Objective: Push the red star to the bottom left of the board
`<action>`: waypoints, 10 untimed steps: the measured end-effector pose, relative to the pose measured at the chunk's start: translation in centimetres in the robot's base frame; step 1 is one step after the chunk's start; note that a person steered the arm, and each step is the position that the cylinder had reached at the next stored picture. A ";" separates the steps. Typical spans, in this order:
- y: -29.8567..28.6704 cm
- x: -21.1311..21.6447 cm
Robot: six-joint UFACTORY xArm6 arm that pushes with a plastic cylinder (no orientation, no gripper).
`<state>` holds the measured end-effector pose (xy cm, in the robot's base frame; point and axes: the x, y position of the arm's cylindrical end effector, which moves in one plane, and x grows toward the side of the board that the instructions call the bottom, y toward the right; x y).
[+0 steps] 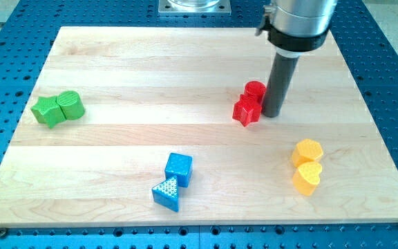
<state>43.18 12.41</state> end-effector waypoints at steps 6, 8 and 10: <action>1.0 -3.0; -1.1 -1.8; -6.7 -4.0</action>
<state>39.21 5.69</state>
